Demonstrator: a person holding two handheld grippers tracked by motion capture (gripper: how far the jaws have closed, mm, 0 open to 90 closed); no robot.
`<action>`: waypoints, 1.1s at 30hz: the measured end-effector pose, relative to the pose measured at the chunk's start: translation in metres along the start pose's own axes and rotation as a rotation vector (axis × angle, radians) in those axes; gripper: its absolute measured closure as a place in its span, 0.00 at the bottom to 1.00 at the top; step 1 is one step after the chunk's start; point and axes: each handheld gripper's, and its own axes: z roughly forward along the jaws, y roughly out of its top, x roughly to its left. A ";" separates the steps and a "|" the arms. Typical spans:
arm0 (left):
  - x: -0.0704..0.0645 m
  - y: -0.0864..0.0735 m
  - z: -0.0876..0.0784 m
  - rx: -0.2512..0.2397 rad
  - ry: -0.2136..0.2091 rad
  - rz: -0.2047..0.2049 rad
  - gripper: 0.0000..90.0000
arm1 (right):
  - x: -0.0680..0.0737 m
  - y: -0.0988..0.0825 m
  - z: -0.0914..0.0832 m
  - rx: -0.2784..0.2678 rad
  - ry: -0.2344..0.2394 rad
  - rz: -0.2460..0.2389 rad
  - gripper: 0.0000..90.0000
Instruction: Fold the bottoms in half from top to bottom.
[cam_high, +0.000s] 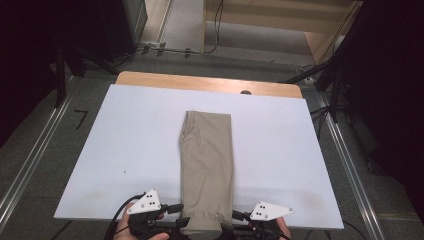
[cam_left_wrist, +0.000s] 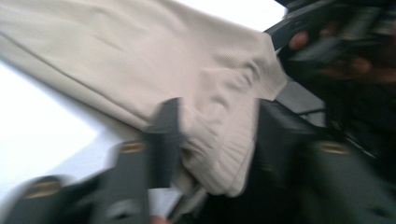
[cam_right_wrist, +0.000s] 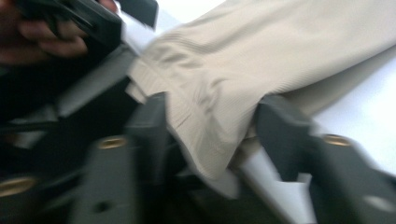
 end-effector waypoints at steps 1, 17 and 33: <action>0.003 0.002 -0.002 -0.030 0.000 -0.003 0.51 | -0.001 0.001 -0.002 -0.021 -0.023 -0.010 0.41; 0.017 -0.006 0.038 0.124 0.042 0.051 0.96 | -0.017 0.002 0.037 0.047 -0.092 -0.054 0.90; 0.047 0.050 0.024 -0.009 0.064 0.094 0.31 | -0.044 0.055 0.017 -0.044 -0.139 -0.104 0.37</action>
